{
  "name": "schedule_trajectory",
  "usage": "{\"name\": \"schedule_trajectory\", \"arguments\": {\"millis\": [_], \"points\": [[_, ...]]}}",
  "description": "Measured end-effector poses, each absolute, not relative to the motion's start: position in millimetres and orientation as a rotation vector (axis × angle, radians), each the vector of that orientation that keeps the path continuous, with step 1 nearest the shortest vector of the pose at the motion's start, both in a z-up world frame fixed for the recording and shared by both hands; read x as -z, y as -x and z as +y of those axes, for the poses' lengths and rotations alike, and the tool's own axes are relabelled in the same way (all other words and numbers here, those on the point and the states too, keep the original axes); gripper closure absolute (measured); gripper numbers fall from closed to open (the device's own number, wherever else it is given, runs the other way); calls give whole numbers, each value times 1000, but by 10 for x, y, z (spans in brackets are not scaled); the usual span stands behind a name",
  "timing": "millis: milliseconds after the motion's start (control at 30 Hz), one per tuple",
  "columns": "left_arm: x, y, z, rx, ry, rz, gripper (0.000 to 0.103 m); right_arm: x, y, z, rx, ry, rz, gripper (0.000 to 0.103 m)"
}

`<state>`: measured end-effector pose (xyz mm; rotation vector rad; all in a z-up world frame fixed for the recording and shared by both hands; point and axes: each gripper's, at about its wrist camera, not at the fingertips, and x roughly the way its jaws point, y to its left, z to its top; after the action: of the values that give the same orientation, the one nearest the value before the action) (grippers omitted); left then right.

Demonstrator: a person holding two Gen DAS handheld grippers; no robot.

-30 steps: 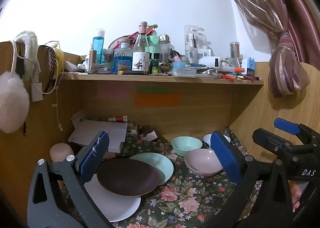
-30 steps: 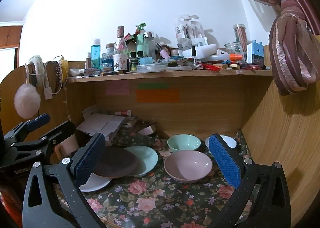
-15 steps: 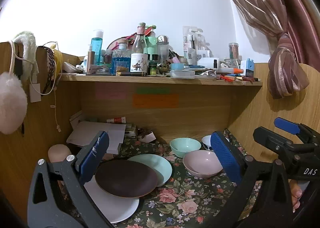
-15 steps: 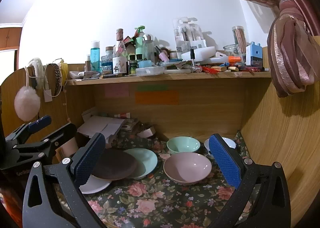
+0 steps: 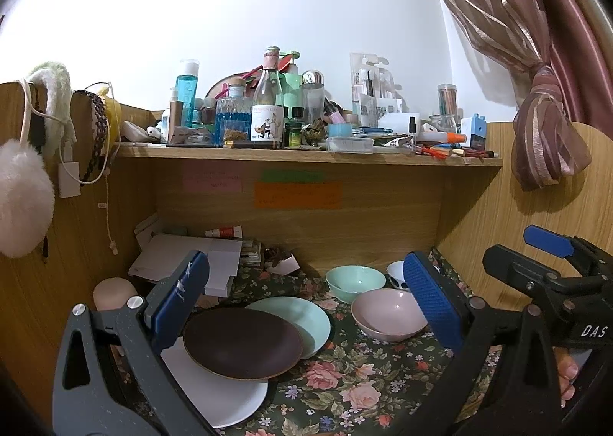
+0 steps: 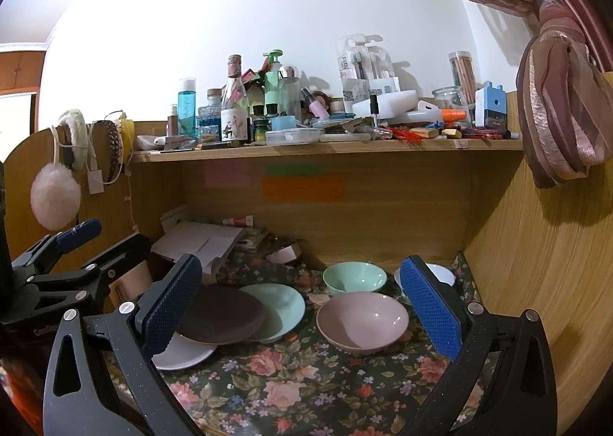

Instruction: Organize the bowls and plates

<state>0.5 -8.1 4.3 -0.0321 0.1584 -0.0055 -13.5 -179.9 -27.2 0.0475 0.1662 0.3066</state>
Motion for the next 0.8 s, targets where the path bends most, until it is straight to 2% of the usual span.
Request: {"name": "schedule_trajectory", "arguments": {"millis": [800], "points": [[-41, 25, -96, 11, 32, 155, 0, 272, 134, -1813, -311, -54, 165, 0]]}}
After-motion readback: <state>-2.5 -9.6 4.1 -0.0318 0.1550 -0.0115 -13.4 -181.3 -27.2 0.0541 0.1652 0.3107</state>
